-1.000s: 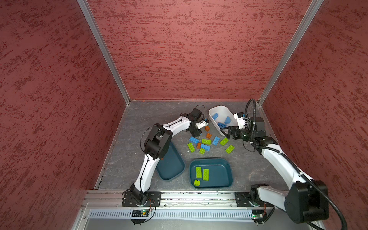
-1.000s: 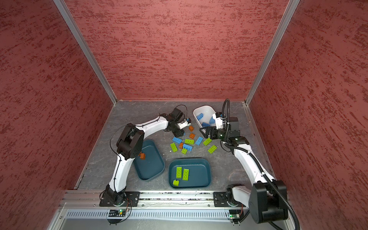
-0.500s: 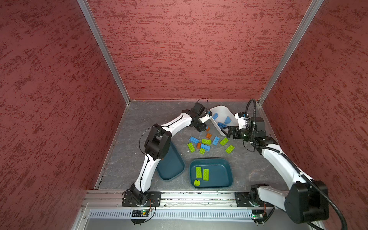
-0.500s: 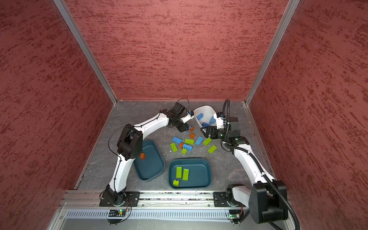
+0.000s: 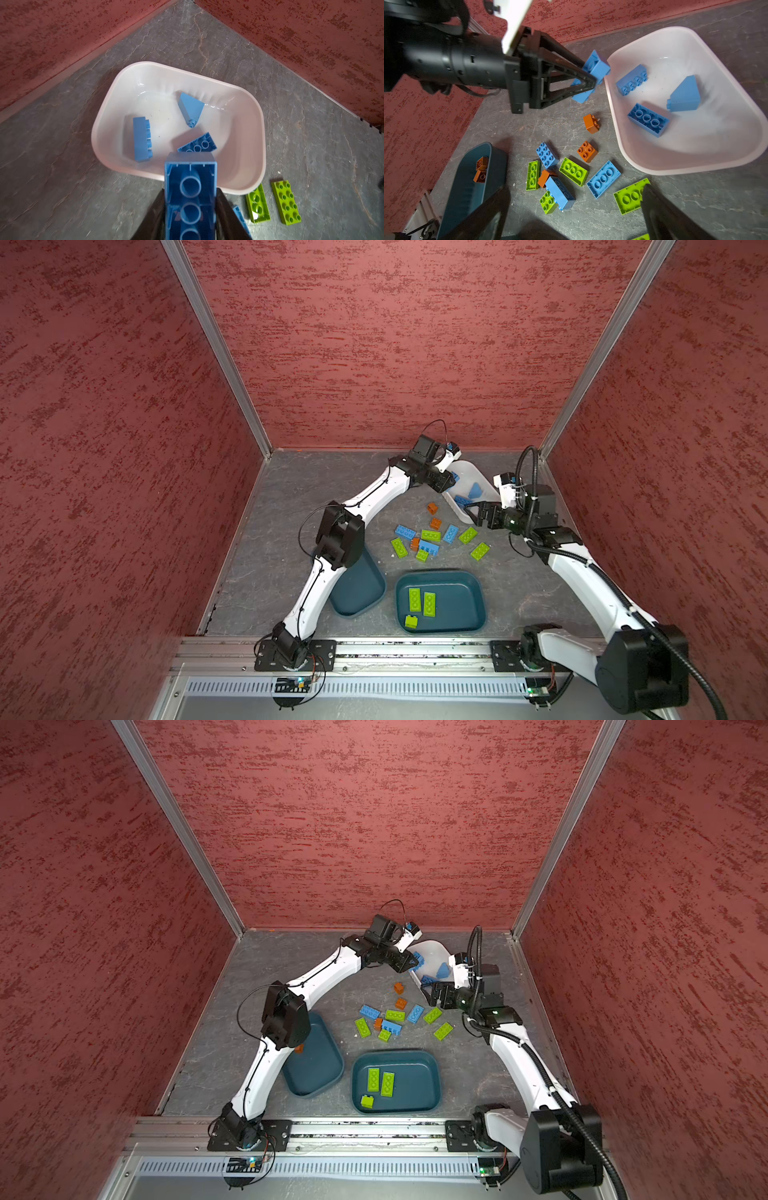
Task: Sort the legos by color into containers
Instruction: 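Carry the blue brick into the white tray and release it, then move the left gripper to the pile and grasp a small blue brick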
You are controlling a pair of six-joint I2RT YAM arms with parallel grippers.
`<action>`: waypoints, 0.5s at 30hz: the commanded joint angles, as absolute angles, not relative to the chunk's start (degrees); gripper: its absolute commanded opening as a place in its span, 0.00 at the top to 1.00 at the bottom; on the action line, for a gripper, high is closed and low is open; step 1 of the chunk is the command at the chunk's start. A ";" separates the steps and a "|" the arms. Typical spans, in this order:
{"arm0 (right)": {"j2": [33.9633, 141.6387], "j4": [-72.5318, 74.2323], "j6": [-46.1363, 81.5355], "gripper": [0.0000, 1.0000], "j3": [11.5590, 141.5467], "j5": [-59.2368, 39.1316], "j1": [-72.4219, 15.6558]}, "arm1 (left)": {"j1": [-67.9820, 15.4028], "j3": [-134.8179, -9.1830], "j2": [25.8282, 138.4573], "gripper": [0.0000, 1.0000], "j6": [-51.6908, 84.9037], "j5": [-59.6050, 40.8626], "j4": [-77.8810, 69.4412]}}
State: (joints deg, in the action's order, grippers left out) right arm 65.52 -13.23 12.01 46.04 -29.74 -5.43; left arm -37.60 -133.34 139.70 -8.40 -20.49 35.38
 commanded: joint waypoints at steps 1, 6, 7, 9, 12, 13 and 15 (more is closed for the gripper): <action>63.86 -12.42 12.13 0.01 46.44 -28.61 -5.53 | -37.96 -137.46 143.96 0.63 -4.70 -22.37 30.79; 62.94 -13.05 11.95 0.01 45.73 -28.20 -5.45 | -38.14 -143.69 149.53 0.62 -2.68 -21.10 28.12; 62.84 -13.11 11.94 0.01 45.54 -28.15 -5.38 | -38.30 -144.10 150.29 0.60 -2.75 -20.41 27.52; 62.75 -13.34 11.80 0.01 45.52 -28.19 -5.33 | -38.25 -144.65 151.18 0.56 -3.39 -19.75 26.90; 62.58 -13.63 11.52 0.01 45.45 -28.03 -5.36 | -38.40 -144.82 151.21 0.41 -4.26 -18.61 27.15; 62.58 -13.63 11.45 0.01 45.45 -28.04 -5.34 | -38.41 -144.83 150.76 0.39 -4.56 -18.70 27.65; 62.92 -13.48 11.50 0.01 45.50 -28.16 -5.35 | -38.50 -144.47 149.38 0.38 -5.48 -18.54 29.10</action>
State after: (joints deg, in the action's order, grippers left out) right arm 63.64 -13.28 12.01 46.00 -29.06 -5.43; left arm -38.06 -143.46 150.87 -4.12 -19.20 29.28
